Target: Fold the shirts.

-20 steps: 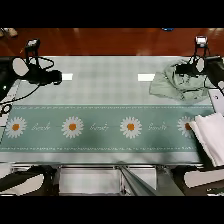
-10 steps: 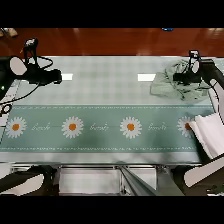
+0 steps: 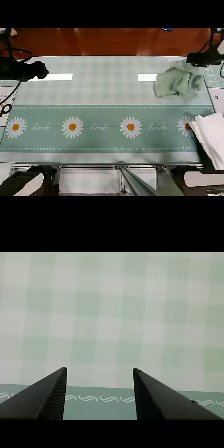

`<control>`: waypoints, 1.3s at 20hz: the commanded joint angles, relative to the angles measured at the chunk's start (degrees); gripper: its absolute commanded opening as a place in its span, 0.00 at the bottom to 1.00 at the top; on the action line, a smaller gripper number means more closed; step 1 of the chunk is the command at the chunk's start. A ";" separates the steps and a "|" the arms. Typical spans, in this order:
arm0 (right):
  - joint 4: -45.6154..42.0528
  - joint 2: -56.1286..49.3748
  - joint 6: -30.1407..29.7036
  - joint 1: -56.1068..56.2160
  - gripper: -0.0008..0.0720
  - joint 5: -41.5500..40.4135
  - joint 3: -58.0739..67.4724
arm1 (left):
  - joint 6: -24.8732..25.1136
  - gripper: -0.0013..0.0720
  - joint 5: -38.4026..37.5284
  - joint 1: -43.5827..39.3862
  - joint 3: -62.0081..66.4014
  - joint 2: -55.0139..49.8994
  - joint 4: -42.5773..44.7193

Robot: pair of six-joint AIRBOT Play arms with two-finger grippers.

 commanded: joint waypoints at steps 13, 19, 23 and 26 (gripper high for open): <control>3.45 29.86 -3.28 25.99 0.04 -11.34 1.18 | 1.11 0.71 -3.39 -5.73 -17.94 21.75 -0.15; 3.80 26.84 1.33 41.64 0.05 -11.41 1.64 | 0.63 0.71 -1.51 -5.73 -19.08 25.75 -0.15; 4.11 17.40 6.03 49.81 0.05 -10.03 1.60 | -0.26 0.71 -1.64 -5.73 -19.21 26.45 -0.55; 5.05 7.32 10.80 53.86 0.05 -12.02 1.60 | -0.37 0.71 -2.12 -5.75 -19.21 26.51 -1.51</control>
